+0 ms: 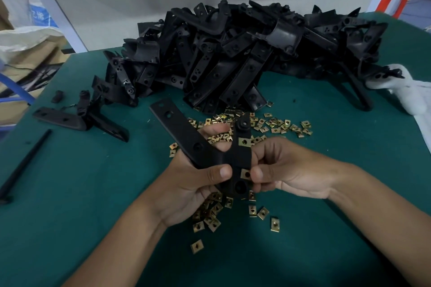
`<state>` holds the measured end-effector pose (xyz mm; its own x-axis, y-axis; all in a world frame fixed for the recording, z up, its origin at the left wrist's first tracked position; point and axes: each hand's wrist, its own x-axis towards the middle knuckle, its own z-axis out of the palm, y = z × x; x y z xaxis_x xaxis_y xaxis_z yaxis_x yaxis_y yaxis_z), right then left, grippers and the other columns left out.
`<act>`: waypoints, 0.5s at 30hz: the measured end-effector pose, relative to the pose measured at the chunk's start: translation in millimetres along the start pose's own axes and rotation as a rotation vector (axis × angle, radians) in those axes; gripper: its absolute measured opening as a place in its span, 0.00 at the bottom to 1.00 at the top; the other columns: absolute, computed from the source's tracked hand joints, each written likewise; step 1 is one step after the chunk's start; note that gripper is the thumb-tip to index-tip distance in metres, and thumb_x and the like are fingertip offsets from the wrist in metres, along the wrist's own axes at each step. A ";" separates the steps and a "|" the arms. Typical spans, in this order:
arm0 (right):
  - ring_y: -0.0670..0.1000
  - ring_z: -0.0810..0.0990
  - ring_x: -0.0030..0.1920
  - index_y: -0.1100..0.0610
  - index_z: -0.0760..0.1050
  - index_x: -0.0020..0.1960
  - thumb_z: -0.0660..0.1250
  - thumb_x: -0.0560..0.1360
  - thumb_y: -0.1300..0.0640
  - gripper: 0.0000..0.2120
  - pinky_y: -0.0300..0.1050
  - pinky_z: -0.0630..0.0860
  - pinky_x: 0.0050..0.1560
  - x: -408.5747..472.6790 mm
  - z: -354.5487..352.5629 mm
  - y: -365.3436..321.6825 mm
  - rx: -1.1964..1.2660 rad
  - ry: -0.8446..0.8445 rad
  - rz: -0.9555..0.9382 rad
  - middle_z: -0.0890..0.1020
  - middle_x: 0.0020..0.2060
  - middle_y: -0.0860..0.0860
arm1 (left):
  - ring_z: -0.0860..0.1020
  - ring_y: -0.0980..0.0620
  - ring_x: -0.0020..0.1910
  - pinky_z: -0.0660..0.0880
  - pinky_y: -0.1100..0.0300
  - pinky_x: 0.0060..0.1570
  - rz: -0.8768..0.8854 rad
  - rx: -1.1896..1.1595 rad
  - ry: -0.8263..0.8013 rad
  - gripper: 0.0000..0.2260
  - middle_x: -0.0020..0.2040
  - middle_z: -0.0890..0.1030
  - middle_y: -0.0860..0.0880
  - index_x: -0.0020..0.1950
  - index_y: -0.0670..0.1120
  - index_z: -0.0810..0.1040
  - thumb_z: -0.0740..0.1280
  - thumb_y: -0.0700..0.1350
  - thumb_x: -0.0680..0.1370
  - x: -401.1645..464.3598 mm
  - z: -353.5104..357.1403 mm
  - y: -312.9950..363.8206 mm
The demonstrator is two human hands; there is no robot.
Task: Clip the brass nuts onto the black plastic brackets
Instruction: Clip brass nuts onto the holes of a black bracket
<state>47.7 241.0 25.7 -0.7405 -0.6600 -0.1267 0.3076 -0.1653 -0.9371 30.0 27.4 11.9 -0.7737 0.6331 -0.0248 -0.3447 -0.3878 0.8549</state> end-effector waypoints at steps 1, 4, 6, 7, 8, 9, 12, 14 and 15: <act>0.53 0.69 0.34 0.57 0.83 0.39 0.82 0.62 0.43 0.19 0.37 0.66 0.33 0.1 1.3 0.1 -0.021 0.025 -0.006 0.82 0.34 0.52 | 0.84 0.40 0.51 0.83 0.50 0.48 -0.005 0.002 -0.010 0.30 0.58 0.82 0.40 0.66 0.53 0.76 0.82 0.41 0.67 0.2 -0.2 -1.2; 0.61 0.71 0.38 0.69 0.79 0.42 0.83 0.59 0.40 0.33 0.49 0.66 0.41 2.5 3.6 3.4 -0.096 0.166 -0.067 0.80 0.38 0.65 | 0.84 0.41 0.51 0.83 0.50 0.49 0.009 -0.008 0.010 0.29 0.58 0.82 0.40 0.64 0.53 0.78 0.83 0.42 0.66 1.7 -0.9 -3.2; 0.63 0.70 0.45 0.75 0.74 0.46 0.83 0.58 0.39 0.41 0.57 0.63 0.47 4.0 7.0 6.0 -0.123 0.211 -0.088 0.76 0.43 0.77 | 0.84 0.42 0.52 0.83 0.49 0.52 0.021 -0.006 0.004 0.27 0.58 0.83 0.40 0.63 0.54 0.80 0.83 0.42 0.67 2.1 -0.8 -3.4; 0.64 0.70 0.46 0.77 0.72 0.47 0.84 0.57 0.39 0.44 0.58 0.62 0.49 4.3 7.8 6.7 -0.123 0.209 -0.086 0.74 0.44 0.79 | 0.84 0.42 0.53 0.83 0.49 0.52 0.023 0.000 0.000 0.27 0.58 0.83 0.40 0.63 0.54 0.80 0.83 0.43 0.67 1.9 -0.4 -3.5; 0.64 0.71 0.46 0.77 0.71 0.47 0.84 0.57 0.39 0.45 0.58 0.62 0.49 4.3 7.4 7.1 -0.120 0.194 -0.086 0.75 0.43 0.78 | 0.84 0.41 0.53 0.83 0.48 0.51 0.024 0.008 0.003 0.27 0.59 0.82 0.39 0.63 0.53 0.80 0.83 0.43 0.66 1.1 -0.1 -3.6; 0.62 0.71 0.44 0.76 0.73 0.45 0.84 0.57 0.39 0.42 0.57 0.64 0.46 4.1 5.2 7.7 -0.119 0.177 -0.093 0.77 0.40 0.72 | 0.84 0.39 0.53 0.83 0.49 0.50 0.027 0.019 0.011 0.27 0.59 0.82 0.38 0.63 0.53 0.79 0.83 0.43 0.66 0.6 0.2 -3.6; 0.49 0.71 0.33 0.57 0.81 0.37 0.81 0.61 0.39 0.22 0.42 0.63 0.34 3.7 0.1 5.9 -0.141 0.181 -0.125 0.79 0.32 0.51 | 0.83 0.40 0.53 0.82 0.52 0.49 0.079 0.059 0.059 0.25 0.57 0.83 0.39 0.59 0.53 0.79 0.83 0.44 0.66 0.4 0.9 -3.4; 0.44 0.69 0.30 0.50 0.81 0.34 0.78 0.66 0.42 0.13 0.36 0.62 0.31 4.3 0.0 2.7 -0.164 0.229 -0.153 0.79 0.30 0.46 | 0.83 0.42 0.54 0.81 0.54 0.50 0.139 0.083 0.118 0.25 0.56 0.83 0.40 0.59 0.51 0.77 0.83 0.44 0.66 2.6 1.9 -3.5; 0.44 0.69 0.30 0.49 0.82 0.35 0.76 0.68 0.44 0.10 0.35 0.63 0.31 4.5 -0.4 0.4 -0.192 0.279 -0.163 0.79 0.31 0.46 | 0.83 0.43 0.55 0.81 0.54 0.51 0.173 0.102 0.155 0.24 0.55 0.83 0.41 0.59 0.49 0.76 0.83 0.43 0.67 3.8 2.4 -3.8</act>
<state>44.3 238.3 24.7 -0.9131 -0.4067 -0.0297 0.0739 -0.0934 -0.9929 29.6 32.9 9.8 -0.8915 0.4498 0.0540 -0.1507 -0.4067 0.9010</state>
